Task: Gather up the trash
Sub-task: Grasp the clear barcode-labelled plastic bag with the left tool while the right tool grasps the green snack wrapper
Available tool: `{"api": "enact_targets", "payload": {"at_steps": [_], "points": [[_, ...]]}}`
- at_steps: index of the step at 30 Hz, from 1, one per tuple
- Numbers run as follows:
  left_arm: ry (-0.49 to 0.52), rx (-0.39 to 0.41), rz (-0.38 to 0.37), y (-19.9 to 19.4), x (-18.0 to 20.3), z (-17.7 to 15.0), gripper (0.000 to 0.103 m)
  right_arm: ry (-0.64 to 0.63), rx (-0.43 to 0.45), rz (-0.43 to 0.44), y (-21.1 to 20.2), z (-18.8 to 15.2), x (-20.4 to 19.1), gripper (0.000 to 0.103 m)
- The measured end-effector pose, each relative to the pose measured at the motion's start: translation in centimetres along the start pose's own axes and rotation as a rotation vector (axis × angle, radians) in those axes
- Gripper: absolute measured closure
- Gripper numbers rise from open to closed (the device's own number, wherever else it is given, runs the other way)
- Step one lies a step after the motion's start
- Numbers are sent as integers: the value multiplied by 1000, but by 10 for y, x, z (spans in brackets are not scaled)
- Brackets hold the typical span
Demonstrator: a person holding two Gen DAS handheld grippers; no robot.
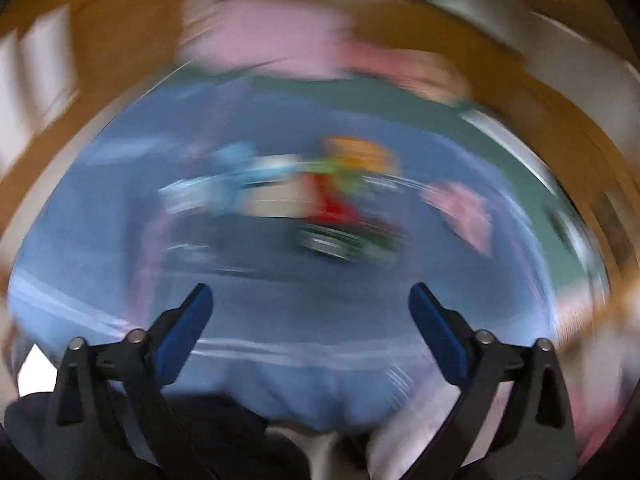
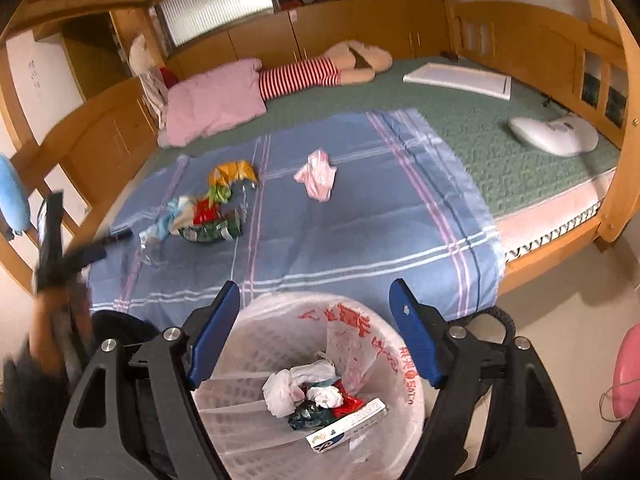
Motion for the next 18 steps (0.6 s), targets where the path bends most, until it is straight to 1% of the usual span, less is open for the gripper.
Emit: {"api": "enact_targets", "payload": {"at_steps": [1, 3, 4, 6, 7, 8, 9, 10, 11, 12, 13, 14, 15, 16, 17, 18], "points": [[-107, -41, 37, 23, -29, 17, 4, 7, -19, 0, 9, -3, 1, 27], [-221, -101, 89, 60, -64, 35, 4, 21, -53, 3, 23, -7, 2, 27], [-253, -150, 125, 86, -82, 42, 4, 29, -75, 6, 31, -9, 2, 27], [-264, -221, 137, 119, -97, 44, 4, 36, -104, 13, 44, -11, 0, 27], [-257, -261, 129, 138, -102, 44, 4, 35, -113, 12, 49, -10, -2, 27], [-253, -280, 121, 147, -104, 43, 5, 31, -122, 12, 53, -9, -4, 27], [-252, -289, 101, 155, -104, 42, 13, 24, -129, 12, 58, -7, -8, 27], [-253, -280, 66, 160, -102, 41, 19, 19, -131, 13, 61, -5, -10, 27], [-249, -276, 53, 163, -100, 40, 38, 16, -131, 16, 65, -3, -13, 27], [-232, -282, 48, 166, -97, 37, 54, 15, -132, 22, 69, 0, -17, 27], [-196, -294, 56, 168, -93, 34, 57, 18, -133, 27, 72, 2, -20, 27], [-170, -286, 67, 164, -89, 34, 68, 23, -135, 38, 77, 6, -25, 27], [-170, -277, 65, 160, -88, 33, 72, 26, -136, 46, 81, 9, -29, 27], [-187, -264, 56, 153, -87, 33, 75, 27, -140, 60, 86, 13, -37, 27], [-238, -215, 50, 136, -88, 32, 76, 24, -142, 74, 90, 16, -45, 27], [-257, -176, 55, 124, -86, 32, 76, 12, -137, 98, 96, 21, -58, 27]]}}
Point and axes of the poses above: each gripper's, at about its wrist camera, not at the fingertips, and y roughly the way its jaws point, x to its right, z to its top, the point moved 4 cm from there along y, roughly the way its jaws point, and after that the axes turned 2 degrees about x, right-handed, at the moved point
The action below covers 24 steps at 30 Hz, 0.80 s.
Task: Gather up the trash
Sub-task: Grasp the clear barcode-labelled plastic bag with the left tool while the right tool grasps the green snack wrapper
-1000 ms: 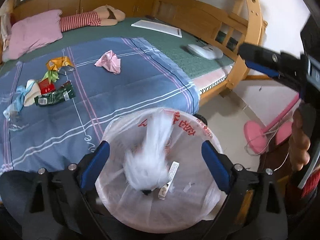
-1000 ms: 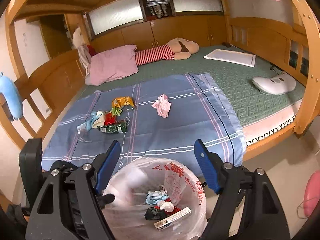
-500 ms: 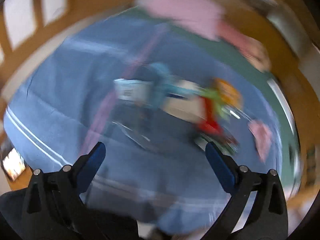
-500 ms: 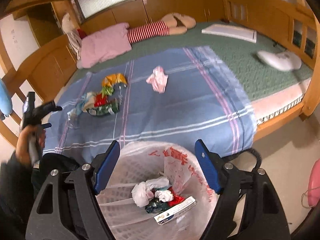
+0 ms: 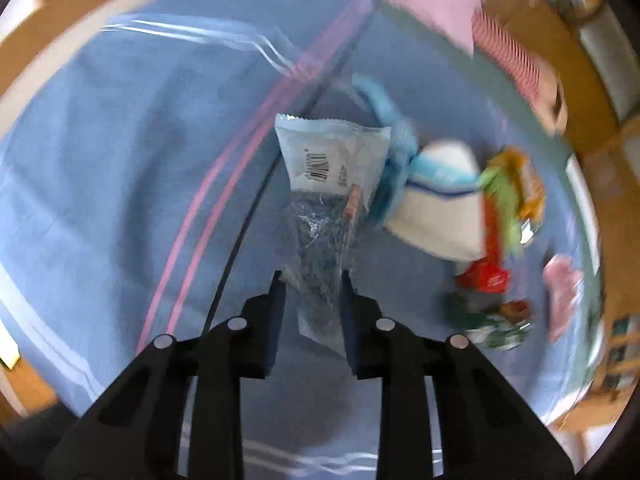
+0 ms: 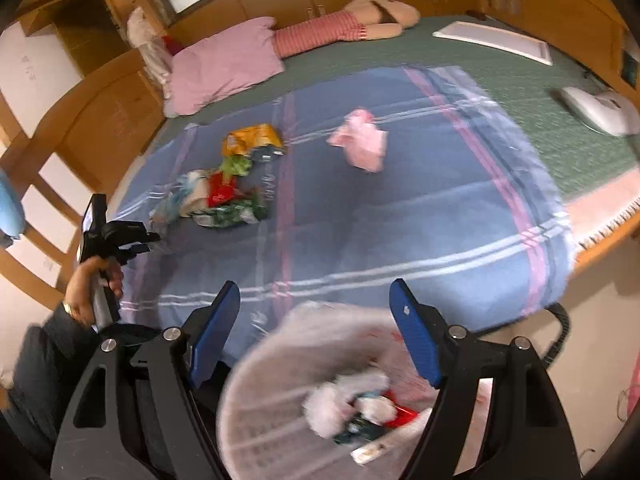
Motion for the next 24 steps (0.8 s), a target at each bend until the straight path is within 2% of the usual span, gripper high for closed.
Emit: {"api": "enact_targets", "payload": {"at_steps": [1, 2, 4, 5, 8, 9, 11, 12, 14, 16, 18, 20, 22, 24], "points": [[-7, 38, -7, -11, 3, -5, 76, -13, 6, 9, 5, 4, -8, 27], [-18, 110, -39, -30, 8, -16, 76, -31, 13, 14, 12, 9, -17, 27], [7, 225, -47, -59, 16, -29, 76, -48, 26, 21, 34, 23, -38, 27], [13, 328, -86, -83, 21, -36, 76, -32, 25, 34, 43, 28, -44, 27], [30, 372, -93, -98, 32, -57, 76, 31, -4, 102, 73, 40, -61, 27], [93, 414, -88, -104, 40, -64, 76, 35, -13, 104, 87, 45, -70, 27], [256, 561, -29, -117, 66, -80, 74, 28, -24, 99, 110, 51, -83, 27], [306, 587, -23, -119, 75, -88, 74, 46, -46, 119, 126, 52, -87, 27], [308, 563, -43, -111, 79, -86, 74, 128, -112, 198, 156, 54, -89, 27], [270, 524, -60, -102, 75, -82, 74, 298, -231, 275, 198, 51, -80, 27], [258, 500, -79, -98, 76, -82, 74, 403, -310, 267, 232, 48, -74, 27], [259, 492, -94, -94, 78, -83, 72, 481, -347, 230, 261, 45, -68, 27], [255, 490, -100, -92, 79, -85, 71, 503, -338, 176, 277, 45, -64, 27], [239, 474, -108, -88, 77, -83, 70, 453, -283, 132, 281, 54, -65, 28]]}}
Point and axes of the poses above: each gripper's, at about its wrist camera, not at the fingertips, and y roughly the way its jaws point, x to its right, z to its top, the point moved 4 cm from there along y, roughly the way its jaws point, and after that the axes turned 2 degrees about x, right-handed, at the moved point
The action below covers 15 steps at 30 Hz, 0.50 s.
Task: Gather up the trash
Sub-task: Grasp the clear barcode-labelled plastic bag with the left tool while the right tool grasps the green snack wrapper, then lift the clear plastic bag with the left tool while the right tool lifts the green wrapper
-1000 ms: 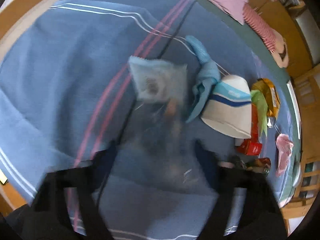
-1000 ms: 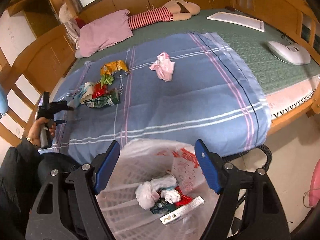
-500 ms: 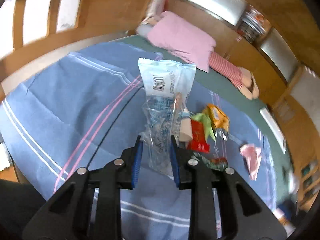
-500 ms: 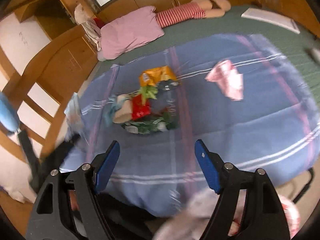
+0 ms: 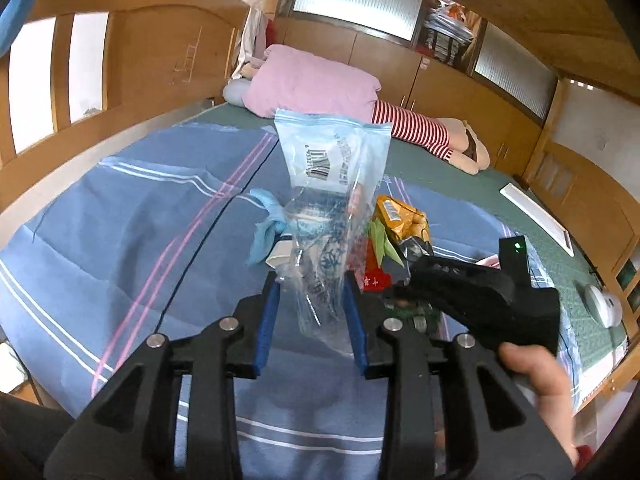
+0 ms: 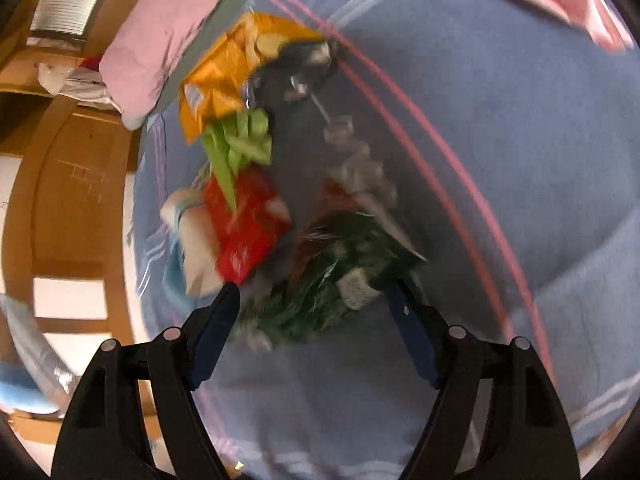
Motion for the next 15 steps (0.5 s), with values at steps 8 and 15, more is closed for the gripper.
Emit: {"api": "enact_targets", "payload": {"at_steps": [8, 15], "points": [[-28, -38, -37, 0, -2, -7, 67, -547, 18, -253, -32, -1, -24, 79], [-101, -287, -193, 35, 5, -31, 67, -719, 112, -424, -84, 5, -13, 29]]}}
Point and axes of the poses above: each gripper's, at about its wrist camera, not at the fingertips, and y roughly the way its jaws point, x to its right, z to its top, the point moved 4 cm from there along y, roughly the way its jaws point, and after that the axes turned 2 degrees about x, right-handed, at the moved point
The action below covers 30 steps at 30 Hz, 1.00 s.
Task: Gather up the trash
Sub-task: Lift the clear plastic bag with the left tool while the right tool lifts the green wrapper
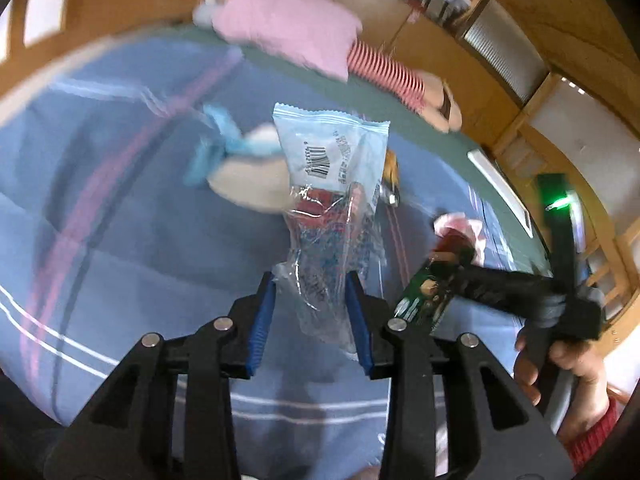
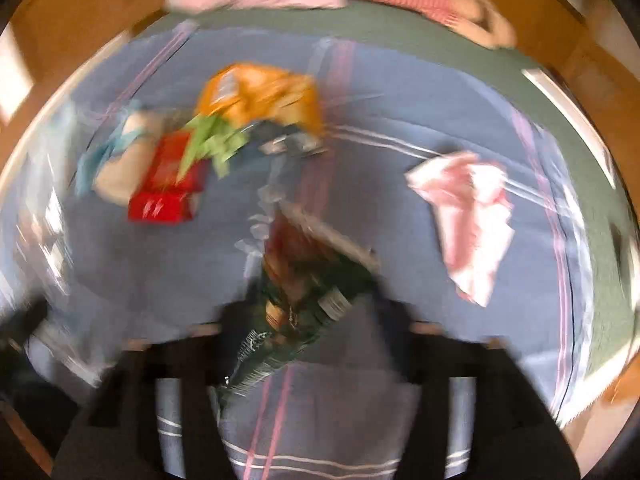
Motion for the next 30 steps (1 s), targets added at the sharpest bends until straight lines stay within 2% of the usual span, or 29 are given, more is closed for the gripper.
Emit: {"api": "enact_targets", "payload": {"at_steps": [2, 4, 9, 12, 14, 15, 16, 17, 19, 22, 24, 26, 27, 30], "points": [[-20, -49, -7, 9, -2, -4, 67, 146, 3, 56, 0, -2, 15, 26], [-39, -92, -11, 18, -3, -8, 67, 240, -40, 45, 11, -5, 22, 26], [-39, -129, 8, 29, -5, -12, 67, 295, -147, -42, 50, -24, 12, 26], [-38, -161, 16, 37, -3, -16, 66, 287, -114, -48, 64, -25, 0, 27], [-41, -174, 21, 41, -2, -16, 64, 222, -95, -49, 63, -23, -9, 51], [-42, -177, 25, 42, -3, -16, 63, 171, -86, -53, 61, -23, -16, 55], [-42, -178, 30, 42, -4, -16, 62, 135, -84, -44, 59, -23, -22, 65], [-41, -179, 36, 43, -4, -16, 60, 112, -85, -34, 57, -24, -25, 70], [-36, -182, 48, 45, -4, -16, 58, 51, -91, -18, 50, -28, -33, 72], [-22, -189, 71, 49, -3, -16, 51, -82, -125, 52, 45, -35, -45, 72], [-25, -189, 84, 49, -5, -16, 41, -163, -144, 48, 41, -41, -48, 70], [-48, -186, 95, 49, -9, -15, 36, -197, -125, -36, 34, -41, -41, 51], [-59, -185, 100, 49, -12, -15, 32, -188, -100, -80, 28, -40, -34, 47], [-89, -193, 121, 51, -18, -15, 27, -126, -67, -92, 15, -39, -20, 39]]}}
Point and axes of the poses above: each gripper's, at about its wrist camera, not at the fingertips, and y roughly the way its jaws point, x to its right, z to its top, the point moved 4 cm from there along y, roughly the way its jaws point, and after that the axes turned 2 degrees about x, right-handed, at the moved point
